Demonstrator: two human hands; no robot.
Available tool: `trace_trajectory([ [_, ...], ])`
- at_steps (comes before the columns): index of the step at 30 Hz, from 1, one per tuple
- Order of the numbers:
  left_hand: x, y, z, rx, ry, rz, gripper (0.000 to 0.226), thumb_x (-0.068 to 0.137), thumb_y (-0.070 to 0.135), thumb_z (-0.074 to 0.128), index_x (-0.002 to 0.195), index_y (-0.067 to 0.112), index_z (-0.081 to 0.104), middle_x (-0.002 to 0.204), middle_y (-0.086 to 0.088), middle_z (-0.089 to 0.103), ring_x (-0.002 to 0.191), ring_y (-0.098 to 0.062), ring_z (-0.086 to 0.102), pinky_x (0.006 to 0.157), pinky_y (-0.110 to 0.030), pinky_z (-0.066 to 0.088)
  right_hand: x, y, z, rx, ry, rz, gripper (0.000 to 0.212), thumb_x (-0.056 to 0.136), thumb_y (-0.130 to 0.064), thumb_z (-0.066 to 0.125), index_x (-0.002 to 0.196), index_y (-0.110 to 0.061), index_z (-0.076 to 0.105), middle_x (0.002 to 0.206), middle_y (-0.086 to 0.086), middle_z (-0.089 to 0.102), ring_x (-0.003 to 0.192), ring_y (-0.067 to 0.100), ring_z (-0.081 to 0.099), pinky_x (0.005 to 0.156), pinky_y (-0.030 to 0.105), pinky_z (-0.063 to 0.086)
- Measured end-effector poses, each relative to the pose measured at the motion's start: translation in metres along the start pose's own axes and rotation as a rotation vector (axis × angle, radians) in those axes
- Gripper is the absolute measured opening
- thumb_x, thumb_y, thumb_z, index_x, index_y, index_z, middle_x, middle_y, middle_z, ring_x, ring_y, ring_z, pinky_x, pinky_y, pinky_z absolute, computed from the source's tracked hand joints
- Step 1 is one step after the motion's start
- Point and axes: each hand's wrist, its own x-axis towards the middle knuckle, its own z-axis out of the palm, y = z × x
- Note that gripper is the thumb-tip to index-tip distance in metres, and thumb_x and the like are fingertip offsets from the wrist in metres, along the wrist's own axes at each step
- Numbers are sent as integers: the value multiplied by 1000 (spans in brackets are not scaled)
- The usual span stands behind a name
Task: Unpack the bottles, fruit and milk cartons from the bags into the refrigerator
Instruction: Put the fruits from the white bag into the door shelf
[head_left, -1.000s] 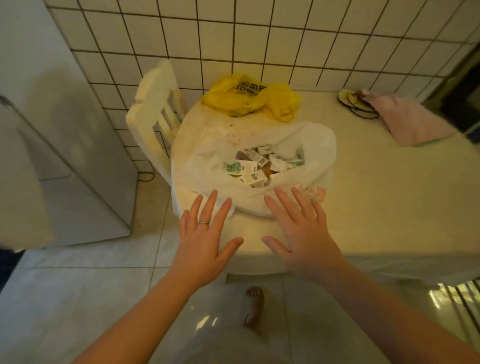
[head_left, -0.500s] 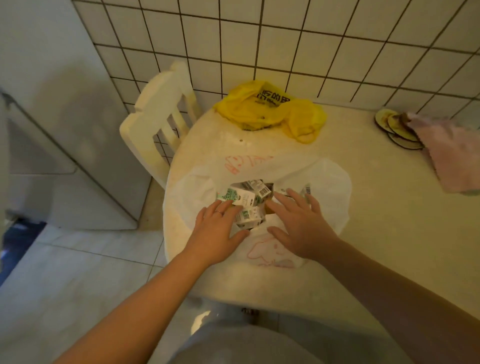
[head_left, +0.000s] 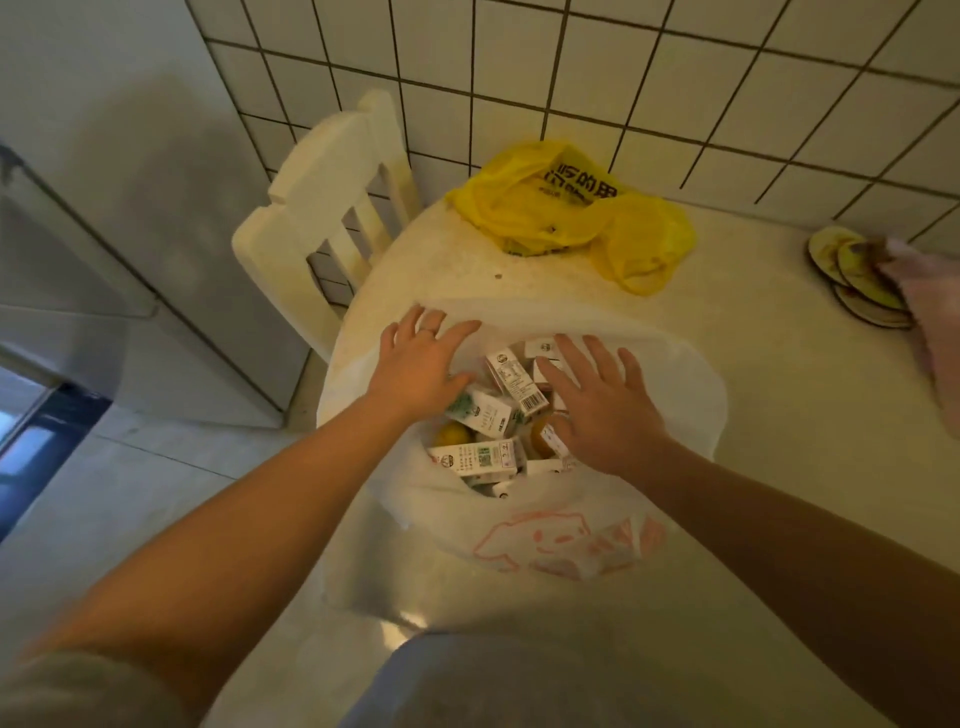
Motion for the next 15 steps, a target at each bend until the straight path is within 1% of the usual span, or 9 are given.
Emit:
trace_trajectory([
  [1,8,-3,2,3,-16,-8,67,94,56,53,153,42,24,159,-9,27,151,-37,9,118,-55,15,7,5,1,-10,3,21,69,96,-52,43,157,-27,19,166,7,12,150,35,12,118,61,10],
  [4,32,-12,12,4,-49,-29,65,94,61,48,152,39,26,158,-11,29,150,-38,10,118,-56,14,31,19,3,-48,12,92,70,92,-52,51,154,-25,31,157,11,32,142,38,28,114,65,15],
  [5,41,-14,16,4,-59,-29,64,95,62,46,151,39,26,159,-12,29,150,-38,10,118,-56,14,38,25,5,-57,17,103,70,92,-51,52,154,-24,32,155,11,35,141,38,31,113,66,16],
  [7,57,-18,25,-5,-90,-30,64,95,64,43,151,40,25,160,-12,27,151,-38,10,119,-57,14,53,36,9,-49,3,116,69,94,-52,48,155,-25,29,156,10,32,143,37,27,113,66,13],
  [9,71,-21,35,-32,-128,-36,62,95,64,42,151,40,26,161,-11,27,151,-36,12,118,-56,15,68,45,16,-12,-52,129,68,97,-55,39,156,-28,21,160,7,22,147,35,17,115,66,7],
  [11,81,-26,46,-75,-162,-42,61,95,63,42,150,40,29,160,-9,29,149,-34,20,117,-55,19,82,51,27,30,-119,126,66,99,-58,31,157,-31,14,163,4,14,150,33,10,116,65,4],
  [13,87,-32,56,-140,-193,-44,58,96,63,42,148,38,32,158,-6,33,144,-33,31,114,-55,25,91,54,37,94,-199,118,64,99,-58,28,156,-34,10,164,2,10,151,30,8,117,64,5],
  [15,88,-37,63,-188,-233,-44,57,96,65,37,146,38,35,156,-4,36,140,-32,37,112,-55,30,97,56,45,172,-271,102,64,99,-58,30,156,-35,9,164,1,11,150,28,10,117,64,10],
])
